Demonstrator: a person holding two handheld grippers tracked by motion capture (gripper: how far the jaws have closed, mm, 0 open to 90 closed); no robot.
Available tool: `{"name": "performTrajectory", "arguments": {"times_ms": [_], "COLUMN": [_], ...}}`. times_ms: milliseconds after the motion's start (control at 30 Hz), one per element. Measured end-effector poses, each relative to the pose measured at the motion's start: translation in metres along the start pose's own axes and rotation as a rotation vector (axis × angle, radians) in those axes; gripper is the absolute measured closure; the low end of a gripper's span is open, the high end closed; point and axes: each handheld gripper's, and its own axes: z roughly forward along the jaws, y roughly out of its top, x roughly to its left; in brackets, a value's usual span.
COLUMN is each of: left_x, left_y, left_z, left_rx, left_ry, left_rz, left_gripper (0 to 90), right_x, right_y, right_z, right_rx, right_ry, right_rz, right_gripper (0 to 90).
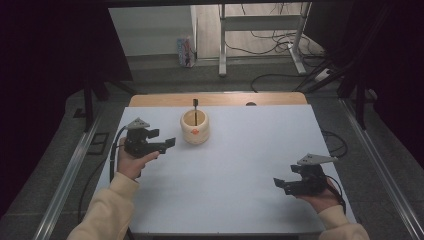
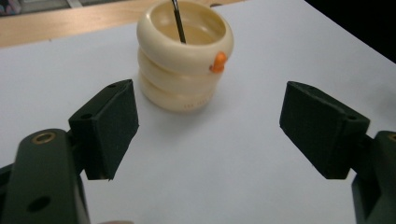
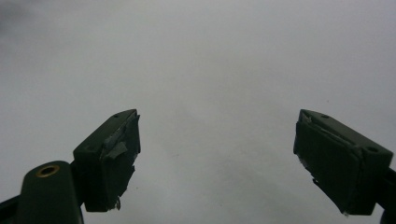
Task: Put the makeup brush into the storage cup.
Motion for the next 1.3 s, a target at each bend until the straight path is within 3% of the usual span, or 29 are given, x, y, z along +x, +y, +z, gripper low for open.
{"name": "performTrajectory", "arguments": {"times_ms": [100,367,733,1000,1300], "left_x": [-0.004,-0.004,0.001,-0.004,-0.008], "left_y": [-0.009,-0.024,-0.047,-0.064,-0.073], "left_z": [-0.004,-0.011,-0.019,-0.026,-0.03], "left_rx": [0.016,0.044,0.09,0.128,0.154], "left_ry": [0.001,-0.005,0.042,0.061,0.081], "left_rz": [0.017,0.007,-0.005,0.007,0.022], "left_gripper": [20.3,20.3,20.4,20.9,21.3], "right_x": [0.0,0.001,-0.001,-0.001,-0.001], "right_y": [-0.001,-0.003,-0.007,-0.007,-0.007], "right_z": [-0.001,-0.004,-0.006,-0.005,-0.004], "right_rx": [-0.007,-0.013,-0.015,-0.009,-0.007], "right_ry": [0.0,0.001,-0.004,-0.009,-0.01], "right_rz": [-0.002,-0.002,-0.001,-0.013,-0.015], "right_gripper": [14.5,14.3,14.1,13.8,13.8]}}
